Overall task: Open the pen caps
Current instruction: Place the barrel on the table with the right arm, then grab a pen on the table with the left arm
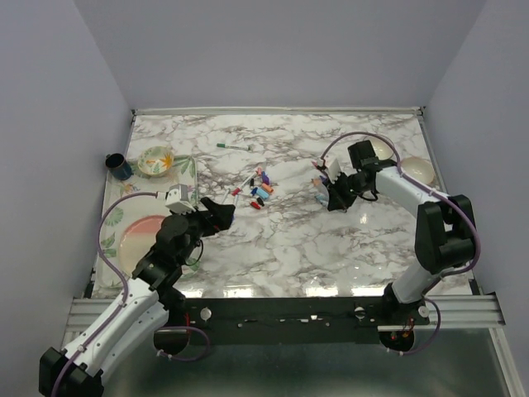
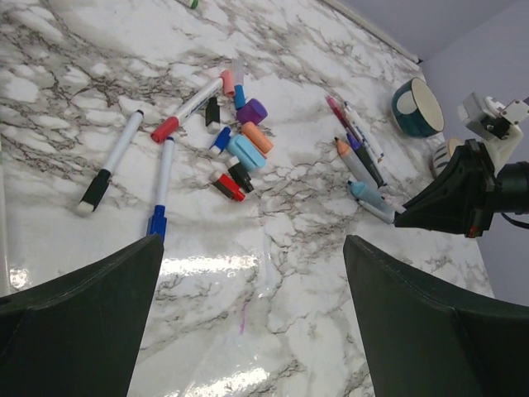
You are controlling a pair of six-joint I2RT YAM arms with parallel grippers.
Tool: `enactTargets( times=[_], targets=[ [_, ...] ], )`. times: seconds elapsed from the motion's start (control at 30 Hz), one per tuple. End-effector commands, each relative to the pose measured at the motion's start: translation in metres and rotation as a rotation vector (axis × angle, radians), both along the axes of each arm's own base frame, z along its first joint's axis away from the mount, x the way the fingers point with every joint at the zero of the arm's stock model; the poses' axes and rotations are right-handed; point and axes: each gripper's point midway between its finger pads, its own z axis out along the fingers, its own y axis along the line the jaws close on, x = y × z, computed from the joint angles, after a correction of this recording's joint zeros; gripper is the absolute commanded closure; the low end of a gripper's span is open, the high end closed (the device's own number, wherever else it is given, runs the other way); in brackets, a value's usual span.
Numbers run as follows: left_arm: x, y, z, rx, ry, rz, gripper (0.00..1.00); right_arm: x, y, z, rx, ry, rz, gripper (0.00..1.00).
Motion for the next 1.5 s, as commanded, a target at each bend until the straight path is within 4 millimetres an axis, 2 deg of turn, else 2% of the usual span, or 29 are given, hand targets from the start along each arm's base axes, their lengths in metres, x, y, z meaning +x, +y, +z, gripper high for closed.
enactTargets(
  times=[0.0,0.23,0.27,0.43,0.67,0.87,0.97,1.2,1.47],
  targets=[
    [-0.005,-0.003,-0.022,-0.004,0.069,-0.017,0.01,-0.028,-0.003,-0.016,-0.003,0.116,0.025,0.94],
    [-0.006,-0.008,-0.043,0.014,0.131,-0.039,0.01,-0.018,-0.016,-0.028,-0.085,0.08,-0.056,0.89],
    [-0.004,-0.009,-0.039,-0.001,0.113,-0.04,0.01,-0.018,-0.016,-0.032,-0.096,0.086,-0.058,0.88],
    [-0.004,-0.01,-0.048,0.001,0.13,-0.045,0.01,-0.013,-0.023,-0.037,-0.148,0.07,-0.072,0.85],
    [-0.002,-0.018,-0.05,-0.009,0.145,-0.072,0.01,-0.012,-0.026,-0.044,-0.183,0.076,-0.072,0.78],
    [0.0,-0.023,-0.049,-0.014,0.146,-0.088,0.01,-0.011,-0.031,-0.047,-0.216,0.071,-0.073,0.78],
    [0.001,-0.025,-0.05,-0.011,0.152,-0.097,0.01,-0.01,-0.032,-0.048,-0.227,0.065,-0.072,0.72],
    [0.002,-0.036,-0.054,-0.005,0.179,-0.149,0.01,-0.007,-0.033,-0.043,-0.238,0.045,-0.075,0.71],
    [0.006,-0.046,-0.073,0.026,0.27,-0.183,0.01,0.001,-0.038,-0.027,-0.249,-0.022,-0.098,0.72]
  ],
)
